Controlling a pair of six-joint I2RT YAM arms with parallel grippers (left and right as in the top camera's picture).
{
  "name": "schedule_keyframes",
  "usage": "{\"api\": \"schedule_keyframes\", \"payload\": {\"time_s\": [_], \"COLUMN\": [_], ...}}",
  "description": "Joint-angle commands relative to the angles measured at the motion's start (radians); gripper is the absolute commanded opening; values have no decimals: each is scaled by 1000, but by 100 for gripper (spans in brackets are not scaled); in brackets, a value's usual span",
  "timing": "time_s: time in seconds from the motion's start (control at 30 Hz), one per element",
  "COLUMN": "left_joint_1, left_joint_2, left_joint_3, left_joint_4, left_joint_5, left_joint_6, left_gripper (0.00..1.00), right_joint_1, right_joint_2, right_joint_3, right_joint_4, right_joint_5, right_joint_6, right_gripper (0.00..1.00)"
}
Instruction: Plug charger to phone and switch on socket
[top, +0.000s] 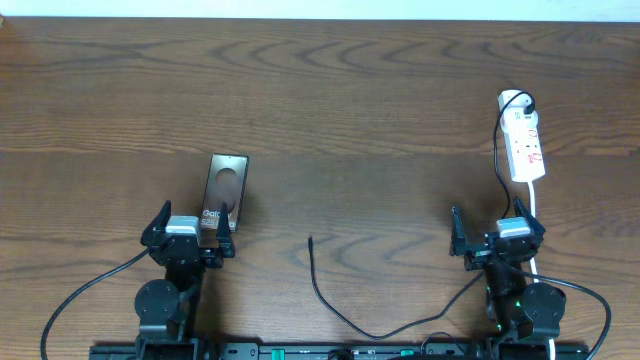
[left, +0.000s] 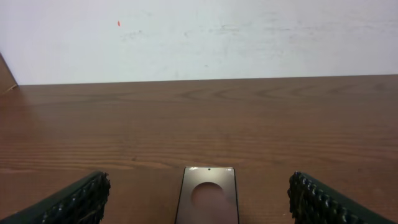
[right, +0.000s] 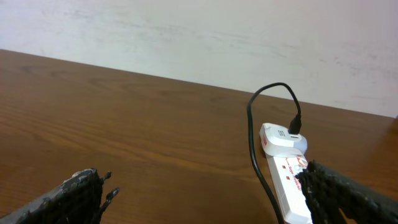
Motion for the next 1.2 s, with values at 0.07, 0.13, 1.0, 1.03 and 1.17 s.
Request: {"api": "schedule_keyframes", "payload": {"time_s": [0.07,0.13,1.0,1.03,1.17], "left_joint_1": [-2,-2,-2,-2,-2], "left_joint_2": [-6,-6,-6,-6,-6], "left_joint_3": [-16,-16,-16,-16,-16], "left_joint_4": [-35,-35,-35,-35,-39], "left_joint_5": [2,2,2,2,-35], "left_joint_6": [17,17,17,17,17], "left_gripper": [92,92,92,92,92], "right_joint_1": [4,4,4,4,4], "right_joint_2": [-7,-7,-7,-7,-7], "right_joint_3": [-2,-2,-2,-2,-2], "right_joint_4": [-5,-5,-5,-5,-5], "right_joint_5": [14,14,14,14,14], "right_joint_6": [11,11,11,11,11], "right_gripper": [99,99,99,99,99]}}
